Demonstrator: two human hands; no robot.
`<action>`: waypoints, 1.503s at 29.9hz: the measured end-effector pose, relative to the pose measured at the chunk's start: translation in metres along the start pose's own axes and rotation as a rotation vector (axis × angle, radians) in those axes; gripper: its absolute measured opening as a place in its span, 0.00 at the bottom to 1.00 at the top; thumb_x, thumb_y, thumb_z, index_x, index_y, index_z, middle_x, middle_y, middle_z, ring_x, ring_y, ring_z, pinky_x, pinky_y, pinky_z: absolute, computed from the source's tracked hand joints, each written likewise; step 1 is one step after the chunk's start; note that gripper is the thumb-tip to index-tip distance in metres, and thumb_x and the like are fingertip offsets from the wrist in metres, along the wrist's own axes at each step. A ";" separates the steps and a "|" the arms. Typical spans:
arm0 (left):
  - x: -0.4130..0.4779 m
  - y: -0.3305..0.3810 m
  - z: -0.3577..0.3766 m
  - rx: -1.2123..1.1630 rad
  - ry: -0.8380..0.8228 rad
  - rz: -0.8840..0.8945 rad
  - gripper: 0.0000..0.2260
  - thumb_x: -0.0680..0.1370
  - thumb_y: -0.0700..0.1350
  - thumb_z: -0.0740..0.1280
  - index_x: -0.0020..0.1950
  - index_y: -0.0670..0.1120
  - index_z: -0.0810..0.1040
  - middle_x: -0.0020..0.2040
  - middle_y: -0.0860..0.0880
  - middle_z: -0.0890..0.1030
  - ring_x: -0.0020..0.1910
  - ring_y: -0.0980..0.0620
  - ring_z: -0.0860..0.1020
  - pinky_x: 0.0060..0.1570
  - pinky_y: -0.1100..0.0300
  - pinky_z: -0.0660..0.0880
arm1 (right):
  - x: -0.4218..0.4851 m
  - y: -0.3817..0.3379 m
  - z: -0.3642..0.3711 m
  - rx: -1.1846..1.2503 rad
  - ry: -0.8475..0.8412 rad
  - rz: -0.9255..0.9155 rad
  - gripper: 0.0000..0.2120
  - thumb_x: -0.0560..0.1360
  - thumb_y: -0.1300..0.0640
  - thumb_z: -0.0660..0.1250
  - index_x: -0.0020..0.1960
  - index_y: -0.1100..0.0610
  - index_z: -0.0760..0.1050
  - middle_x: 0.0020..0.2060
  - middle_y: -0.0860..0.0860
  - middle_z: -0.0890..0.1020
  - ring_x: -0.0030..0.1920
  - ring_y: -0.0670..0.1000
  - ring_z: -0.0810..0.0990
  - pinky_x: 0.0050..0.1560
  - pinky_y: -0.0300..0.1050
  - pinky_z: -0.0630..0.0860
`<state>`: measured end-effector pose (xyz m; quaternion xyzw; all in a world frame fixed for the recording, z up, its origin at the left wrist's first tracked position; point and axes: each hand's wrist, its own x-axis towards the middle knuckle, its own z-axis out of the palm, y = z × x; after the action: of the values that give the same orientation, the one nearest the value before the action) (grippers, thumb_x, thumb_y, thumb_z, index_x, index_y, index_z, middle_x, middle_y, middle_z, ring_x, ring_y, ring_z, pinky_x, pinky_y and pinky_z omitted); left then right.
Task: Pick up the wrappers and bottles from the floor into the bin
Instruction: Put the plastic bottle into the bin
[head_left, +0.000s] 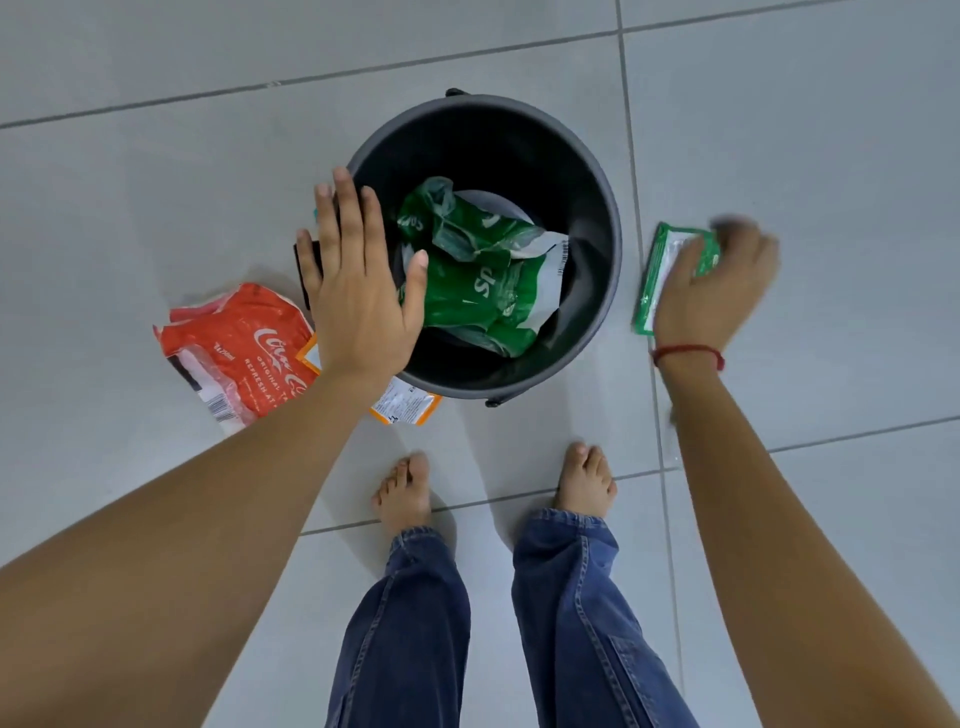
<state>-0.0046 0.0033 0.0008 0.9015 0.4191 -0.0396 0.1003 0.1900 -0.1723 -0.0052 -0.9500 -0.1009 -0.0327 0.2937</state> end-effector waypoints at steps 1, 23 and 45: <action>0.000 -0.001 0.000 0.004 0.003 0.000 0.29 0.82 0.57 0.50 0.78 0.41 0.53 0.79 0.40 0.51 0.78 0.42 0.50 0.75 0.43 0.50 | -0.007 0.033 0.000 -0.137 -0.094 0.232 0.16 0.75 0.60 0.62 0.62 0.63 0.71 0.59 0.62 0.74 0.59 0.59 0.73 0.59 0.45 0.68; 0.000 -0.001 0.003 -0.017 0.028 0.004 0.30 0.81 0.57 0.50 0.77 0.41 0.53 0.79 0.40 0.50 0.78 0.42 0.48 0.75 0.43 0.49 | -0.034 -0.055 -0.013 0.409 0.217 0.065 0.29 0.68 0.56 0.72 0.66 0.62 0.67 0.52 0.53 0.74 0.49 0.52 0.76 0.46 0.43 0.77; -0.003 -0.004 0.011 -0.040 0.053 -0.004 0.29 0.80 0.58 0.49 0.78 0.44 0.53 0.79 0.42 0.51 0.78 0.46 0.47 0.75 0.45 0.48 | 0.109 0.052 0.116 -0.558 -0.798 0.114 0.40 0.76 0.51 0.67 0.76 0.61 0.45 0.76 0.64 0.49 0.75 0.63 0.51 0.72 0.60 0.59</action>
<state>-0.0095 0.0017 -0.0098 0.8993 0.4241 -0.0074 0.1068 0.3075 -0.1301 -0.1158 -0.9348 -0.1407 0.3245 -0.0324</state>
